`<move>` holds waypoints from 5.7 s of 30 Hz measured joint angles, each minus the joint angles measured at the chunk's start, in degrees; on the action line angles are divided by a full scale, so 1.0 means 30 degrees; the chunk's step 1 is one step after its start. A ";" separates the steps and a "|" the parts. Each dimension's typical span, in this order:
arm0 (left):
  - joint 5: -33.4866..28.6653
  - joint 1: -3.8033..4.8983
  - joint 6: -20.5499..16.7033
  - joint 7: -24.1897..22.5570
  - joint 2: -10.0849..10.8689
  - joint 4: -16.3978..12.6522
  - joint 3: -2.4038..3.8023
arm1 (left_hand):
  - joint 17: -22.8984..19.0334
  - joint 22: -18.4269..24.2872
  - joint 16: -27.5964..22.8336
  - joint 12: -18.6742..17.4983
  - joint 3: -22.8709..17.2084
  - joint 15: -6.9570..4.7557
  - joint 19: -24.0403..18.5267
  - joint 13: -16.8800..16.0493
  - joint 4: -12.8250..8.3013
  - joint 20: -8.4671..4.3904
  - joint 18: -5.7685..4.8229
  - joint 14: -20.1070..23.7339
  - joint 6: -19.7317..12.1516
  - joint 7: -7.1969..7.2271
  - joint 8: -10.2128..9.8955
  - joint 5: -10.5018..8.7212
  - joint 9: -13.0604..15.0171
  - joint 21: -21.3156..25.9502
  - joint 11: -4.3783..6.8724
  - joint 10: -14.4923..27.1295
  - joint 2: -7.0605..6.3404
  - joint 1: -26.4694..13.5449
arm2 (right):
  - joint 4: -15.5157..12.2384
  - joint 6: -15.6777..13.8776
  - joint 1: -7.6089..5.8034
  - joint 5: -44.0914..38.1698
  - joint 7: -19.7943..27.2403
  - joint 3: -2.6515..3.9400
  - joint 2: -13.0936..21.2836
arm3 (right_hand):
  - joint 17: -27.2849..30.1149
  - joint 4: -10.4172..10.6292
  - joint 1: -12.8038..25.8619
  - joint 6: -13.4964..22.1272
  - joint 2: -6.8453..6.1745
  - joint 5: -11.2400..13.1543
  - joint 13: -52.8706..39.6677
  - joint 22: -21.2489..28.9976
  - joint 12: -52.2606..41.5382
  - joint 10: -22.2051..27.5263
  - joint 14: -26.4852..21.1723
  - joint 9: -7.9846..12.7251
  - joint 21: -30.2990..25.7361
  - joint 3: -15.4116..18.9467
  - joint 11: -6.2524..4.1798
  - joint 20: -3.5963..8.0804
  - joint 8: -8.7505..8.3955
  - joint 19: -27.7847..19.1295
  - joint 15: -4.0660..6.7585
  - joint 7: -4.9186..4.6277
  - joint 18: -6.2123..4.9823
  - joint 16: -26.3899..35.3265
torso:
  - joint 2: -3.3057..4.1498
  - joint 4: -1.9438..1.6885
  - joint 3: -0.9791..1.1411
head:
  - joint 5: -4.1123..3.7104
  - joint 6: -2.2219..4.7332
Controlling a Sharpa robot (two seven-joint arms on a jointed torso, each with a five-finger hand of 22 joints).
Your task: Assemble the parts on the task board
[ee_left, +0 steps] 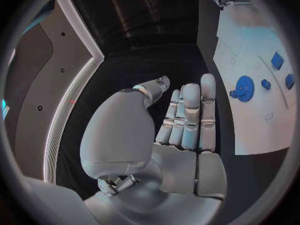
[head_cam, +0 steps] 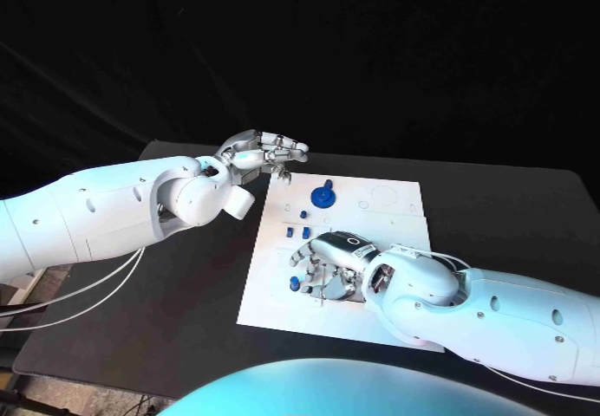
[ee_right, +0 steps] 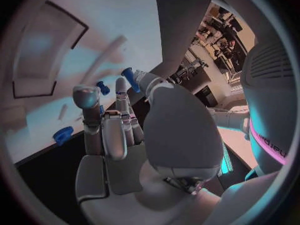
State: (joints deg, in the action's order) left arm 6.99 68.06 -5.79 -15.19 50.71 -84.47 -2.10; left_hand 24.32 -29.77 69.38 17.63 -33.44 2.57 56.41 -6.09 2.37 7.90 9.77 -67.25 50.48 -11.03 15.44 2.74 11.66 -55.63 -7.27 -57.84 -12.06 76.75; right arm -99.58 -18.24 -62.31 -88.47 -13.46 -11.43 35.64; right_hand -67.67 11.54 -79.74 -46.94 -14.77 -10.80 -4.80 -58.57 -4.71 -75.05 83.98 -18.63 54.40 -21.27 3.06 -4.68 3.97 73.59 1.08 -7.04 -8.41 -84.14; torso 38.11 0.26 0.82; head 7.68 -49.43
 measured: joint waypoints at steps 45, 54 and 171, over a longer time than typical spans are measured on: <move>0.1115 -0.0224 -0.0525 -0.0077 -0.0101 0.0031 -0.0040 | -0.1028 0.1343 -0.1259 0.1371 0.2509 -0.0140 -0.0541 -0.0352 0.1298 -0.0002 -0.0004 0.1292 -0.0239 0.0377 0.0888 0.0000 0.0132 0.2111 0.0441 -0.0661 -0.0709 -0.1216 | -0.3209 -0.1569 -0.0127 0.8013 -0.1115 -0.0052 1.0326 | -0.2427 0.1740 0.1751 -0.1784 0.1966 0.0010 -2.3384 -0.3828 -2.8345 -0.2899 -0.0051 -0.2694 0.3050 0.8217 -0.0573 0.0262 0.6142 0.1907 0.0465 0.0270 0.0595 -0.1556 | -0.0558 0.0529 -0.0300 | -0.3221 0.0106; 0.1316 -0.0246 -0.0545 -0.0055 -0.0079 0.0010 -0.0040 | -0.1043 0.1402 -0.1260 0.1371 0.2669 -0.0140 -0.0403 -0.0362 0.1351 -0.0004 -0.0006 0.1292 -0.0239 0.0377 0.0888 0.0000 0.0129 0.2225 0.0440 -0.0659 -0.0710 -0.1215 | -0.3048 -0.1879 0.0228 0.7214 -0.1963 -0.0046 0.9711 | -0.2424 0.1765 0.1912 -0.1785 0.2127 0.0010 -2.3382 -0.3938 -2.8344 -0.2898 -0.0052 -0.2694 0.3051 0.8771 -0.0572 0.0262 0.6142 0.1907 0.0464 0.0270 0.0595 -0.1631 | -0.0540 0.0529 -0.0306 | -0.3166 0.0075; 0.1461 -0.0286 0.0092 0.0201 0.0044 -0.0219 -0.0039 | -0.1053 0.1733 -0.1332 0.1370 0.3530 -0.0067 -0.0270 -0.0374 0.1847 0.0132 -0.0004 0.1363 -0.0307 0.0306 0.1042 0.0000 0.0118 0.2675 0.0273 0.0067 -0.0192 -0.0852 | -0.2272 -0.3213 0.0706 0.8296 -0.4880 0.0185 0.4552 | -0.2419 0.1718 0.2823 -0.4438 0.2452 -0.0008 -2.3383 -0.4883 -2.8341 -0.3000 0.0016 -0.2924 0.3387 0.5401 -0.1433 0.0885 0.6376 0.2381 0.1087 0.0523 0.0765 -0.1850 | -0.0535 0.0540 -0.0300 | -0.2064 -0.0194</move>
State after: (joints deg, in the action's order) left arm 11.37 67.20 -5.51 -14.59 50.84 -85.13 -2.22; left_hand 21.16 -24.57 65.38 21.74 -22.85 2.37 55.60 -7.21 7.91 8.30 9.76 -63.17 49.56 -10.11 18.56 2.74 12.02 -47.61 -6.45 -57.64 -12.64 74.20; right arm -106.40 -27.88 -60.20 -63.58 -28.10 -10.88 49.29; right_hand -74.92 16.70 -71.27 -60.25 -7.42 -10.82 -74.95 -73.22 -89.73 -84.04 84.03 -27.40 64.56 -5.06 -1.24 -2.03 23.09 80.73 4.34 -5.47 -6.12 -89.69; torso 36.50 1.88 -0.08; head 1.49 -50.01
